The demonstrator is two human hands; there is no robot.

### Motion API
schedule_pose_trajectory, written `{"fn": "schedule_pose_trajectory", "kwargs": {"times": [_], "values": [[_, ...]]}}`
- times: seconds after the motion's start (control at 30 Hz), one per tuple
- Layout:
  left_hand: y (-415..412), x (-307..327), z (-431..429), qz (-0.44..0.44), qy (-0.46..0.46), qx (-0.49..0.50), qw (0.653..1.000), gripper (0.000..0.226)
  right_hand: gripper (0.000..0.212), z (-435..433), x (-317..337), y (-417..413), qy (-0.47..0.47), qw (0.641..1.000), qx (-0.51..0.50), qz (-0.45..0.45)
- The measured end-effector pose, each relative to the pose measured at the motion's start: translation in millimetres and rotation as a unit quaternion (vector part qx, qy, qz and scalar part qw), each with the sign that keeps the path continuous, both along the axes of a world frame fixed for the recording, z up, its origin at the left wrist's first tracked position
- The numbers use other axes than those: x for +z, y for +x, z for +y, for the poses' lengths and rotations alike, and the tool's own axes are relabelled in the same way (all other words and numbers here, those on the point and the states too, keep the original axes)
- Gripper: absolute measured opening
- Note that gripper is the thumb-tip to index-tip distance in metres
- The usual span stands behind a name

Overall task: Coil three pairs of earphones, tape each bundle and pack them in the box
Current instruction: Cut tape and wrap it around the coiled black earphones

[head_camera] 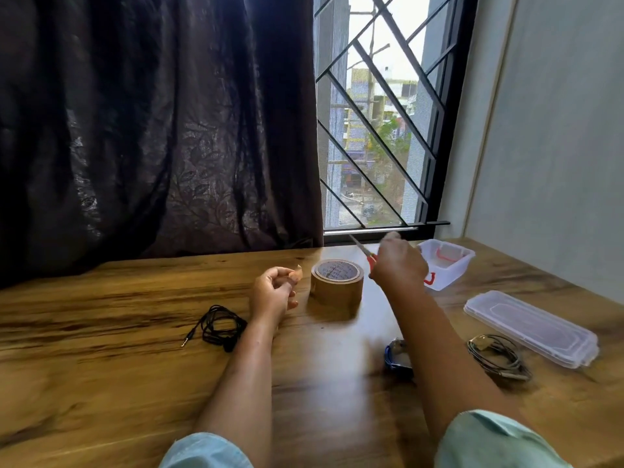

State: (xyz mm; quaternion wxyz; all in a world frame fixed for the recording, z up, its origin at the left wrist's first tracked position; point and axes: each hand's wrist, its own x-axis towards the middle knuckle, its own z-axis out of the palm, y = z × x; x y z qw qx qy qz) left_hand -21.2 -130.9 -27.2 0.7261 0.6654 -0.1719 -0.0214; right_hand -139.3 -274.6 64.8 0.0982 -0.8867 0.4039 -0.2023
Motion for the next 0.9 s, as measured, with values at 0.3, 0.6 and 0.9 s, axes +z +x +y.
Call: {"fn": "schedule_pose_trajectory", "kwargs": {"times": [0.3,0.6,0.9], "values": [[-30.1,0.1,-0.7,-0.210,0.125,-0.002,0.970,0.026,0.014,-1.2,-37.3,-26.9,0.070,0.994,0.029,0.082],[-37.1,32.5,56.2,-0.491,0.318,0.144,0.798,0.032,0.051,65.7,1.1,12.7,0.379,0.881,0.241,-0.152],[-13.4,37.5,139.0,-0.597,0.443,0.244,0.623,0.038,0.008,115.1,-25.6,43.3,0.580,0.711,0.356,-0.180]]}}
